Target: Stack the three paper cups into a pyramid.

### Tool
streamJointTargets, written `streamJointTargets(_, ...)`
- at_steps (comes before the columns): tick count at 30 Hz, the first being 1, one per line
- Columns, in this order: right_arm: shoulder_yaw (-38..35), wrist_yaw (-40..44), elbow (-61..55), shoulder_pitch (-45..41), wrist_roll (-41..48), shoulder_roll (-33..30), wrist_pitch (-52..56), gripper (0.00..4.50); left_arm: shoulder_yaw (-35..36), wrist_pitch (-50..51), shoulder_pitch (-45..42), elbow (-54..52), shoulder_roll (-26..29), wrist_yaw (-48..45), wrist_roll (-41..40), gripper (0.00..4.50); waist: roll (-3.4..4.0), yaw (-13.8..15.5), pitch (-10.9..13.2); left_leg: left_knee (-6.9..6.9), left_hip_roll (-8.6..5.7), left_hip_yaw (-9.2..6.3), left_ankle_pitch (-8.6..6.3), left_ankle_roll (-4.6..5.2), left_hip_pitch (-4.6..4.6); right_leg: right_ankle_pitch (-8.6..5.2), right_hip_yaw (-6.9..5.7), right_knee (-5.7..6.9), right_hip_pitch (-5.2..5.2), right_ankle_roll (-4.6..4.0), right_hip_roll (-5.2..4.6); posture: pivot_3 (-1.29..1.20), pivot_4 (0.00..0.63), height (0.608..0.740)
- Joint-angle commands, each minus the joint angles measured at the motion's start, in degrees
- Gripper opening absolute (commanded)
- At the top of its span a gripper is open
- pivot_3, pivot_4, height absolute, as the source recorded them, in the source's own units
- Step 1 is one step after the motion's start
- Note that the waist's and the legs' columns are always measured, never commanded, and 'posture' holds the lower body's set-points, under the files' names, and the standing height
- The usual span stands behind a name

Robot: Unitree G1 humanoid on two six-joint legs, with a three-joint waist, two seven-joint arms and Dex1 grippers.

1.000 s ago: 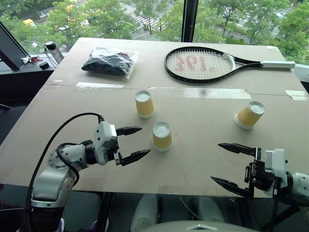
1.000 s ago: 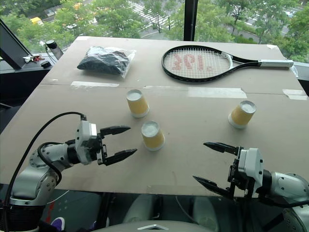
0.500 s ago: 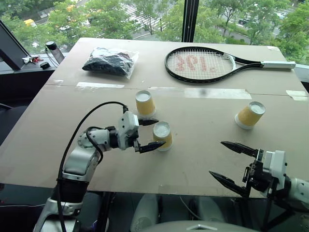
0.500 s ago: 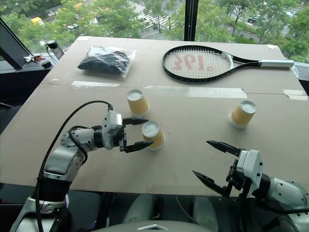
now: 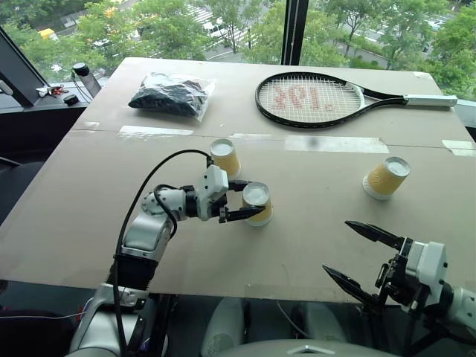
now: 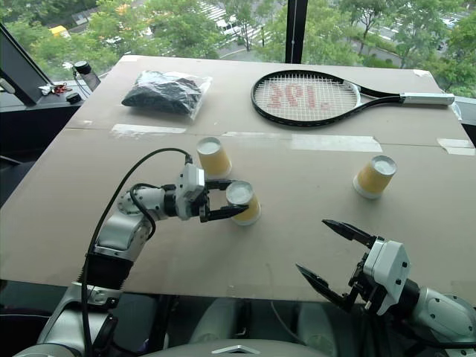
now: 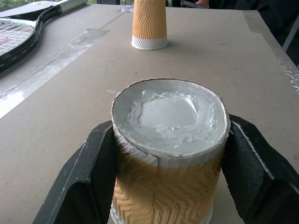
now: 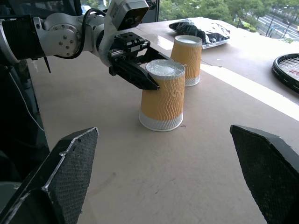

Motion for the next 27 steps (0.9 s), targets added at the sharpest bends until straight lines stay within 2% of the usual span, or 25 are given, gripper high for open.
streamJointTargets(1, -0.15, -1.14, -2.38, -0.07, -0.39, 0.34, -0.99, 4.5, -0.11, -1.67, -3.41, 1.7, -1.48, 1.16, 1.4, 3.01, 0.0, 0.01, 0.0, 0.0, 0.0, 0.0, 0.0, 0.0, -0.01, 0.0, -0.01, 0.0, -0.01, 0.0, 0.0, 0.0, 0.15, 0.74)
streamJointTargets(12, 0.54, -2.9, -0.91, 0.78, -3.23, 2.34, -2.95, 4.5, -2.91, 1.69, -15.67, 11.36, -11.2, 8.35, 6.22, 3.01, -0.03, -0.12, 0.02, 0.03, -0.06, -0.03, 0.0, 0.0, -0.06, 0.0, -0.06, -0.01, -0.01, 0.02, 0.01, 0.0, 0.15, 0.74)
streamJointTargets(19, -3.31, -3.65, 2.44, 5.59, -3.53, 5.27, -6.51, 4.5, -4.3, 1.85, -17.79, 14.43, -14.2, 9.85, 8.39, 3.01, -0.03, 0.02, 0.02, 0.01, -0.05, -0.08, 0.0, 0.0, -0.06, 0.0, -0.03, -0.01, -0.03, 0.02, 0.04, 0.0, 0.15, 0.74)
streamJointTargets(27, -5.59, -3.55, 4.55, 6.97, -3.18, 5.64, -8.02, 4.5, -4.73, 3.41, -17.73, 13.24, -16.14, 10.44, 8.65, 3.01, -0.03, 0.0, 0.02, 0.01, -0.05, -0.09, 0.0, 0.0, -0.06, -0.01, -0.04, -0.01, -0.03, 0.02, 0.04, 0.0, 0.15, 0.74)
